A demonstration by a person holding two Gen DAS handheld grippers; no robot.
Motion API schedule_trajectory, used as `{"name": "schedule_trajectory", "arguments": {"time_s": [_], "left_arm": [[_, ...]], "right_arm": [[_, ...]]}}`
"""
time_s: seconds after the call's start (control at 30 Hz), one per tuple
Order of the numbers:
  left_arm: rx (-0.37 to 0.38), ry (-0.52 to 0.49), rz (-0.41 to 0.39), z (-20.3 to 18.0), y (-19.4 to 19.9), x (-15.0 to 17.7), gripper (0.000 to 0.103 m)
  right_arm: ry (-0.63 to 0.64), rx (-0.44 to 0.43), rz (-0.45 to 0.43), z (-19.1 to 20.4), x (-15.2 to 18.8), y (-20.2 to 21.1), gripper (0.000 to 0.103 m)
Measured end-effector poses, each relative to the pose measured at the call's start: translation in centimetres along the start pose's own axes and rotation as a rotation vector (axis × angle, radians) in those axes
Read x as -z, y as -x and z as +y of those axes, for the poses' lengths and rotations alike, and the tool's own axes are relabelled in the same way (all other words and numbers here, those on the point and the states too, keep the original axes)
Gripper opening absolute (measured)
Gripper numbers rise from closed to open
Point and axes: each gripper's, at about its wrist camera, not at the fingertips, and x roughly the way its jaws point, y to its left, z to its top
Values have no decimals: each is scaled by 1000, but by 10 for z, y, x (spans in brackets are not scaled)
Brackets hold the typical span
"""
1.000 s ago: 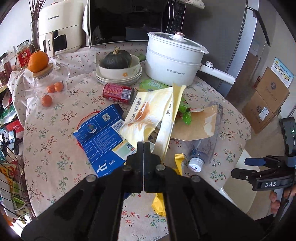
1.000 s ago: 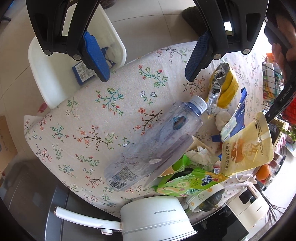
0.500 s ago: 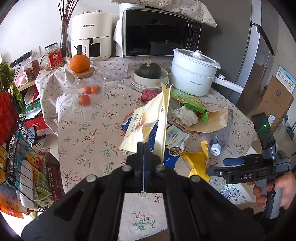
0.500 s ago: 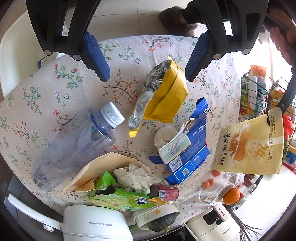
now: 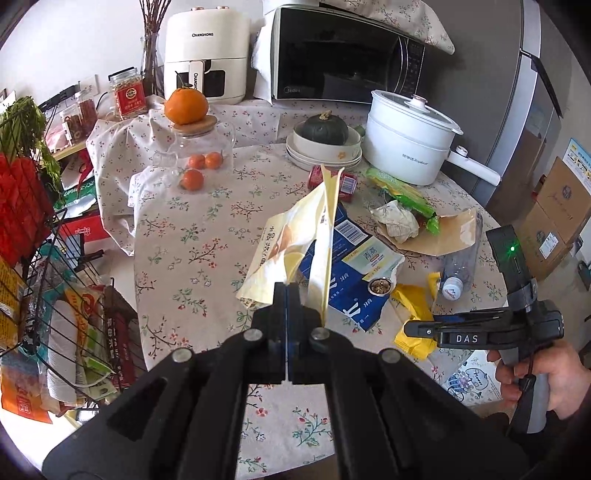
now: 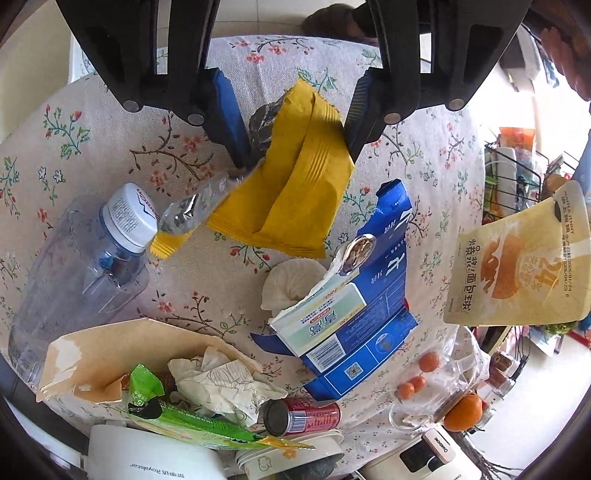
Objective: Collect trash
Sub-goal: 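Grasp the yellow wrapper with the right tool while the left holds the cream bag, then carry both wrappers over the white bin and open both tools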
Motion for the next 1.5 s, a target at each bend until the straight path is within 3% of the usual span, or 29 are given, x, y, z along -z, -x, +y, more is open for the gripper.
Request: {"name": "schedule_trajectory", "arguments": {"time_s": [0.47, 1.0, 1.5], "left_arm": [[112, -68, -29, -57, 10, -13, 0], [324, -228, -47, -177, 19, -22, 0], [535, -357, 88, -283, 8, 8, 0]], "right_arm": [[15, -51, -72, -27, 22, 69, 34], [-153, 24, -193, -135, 54, 153, 34], [-311, 137, -213, -237, 108, 192, 34]]}}
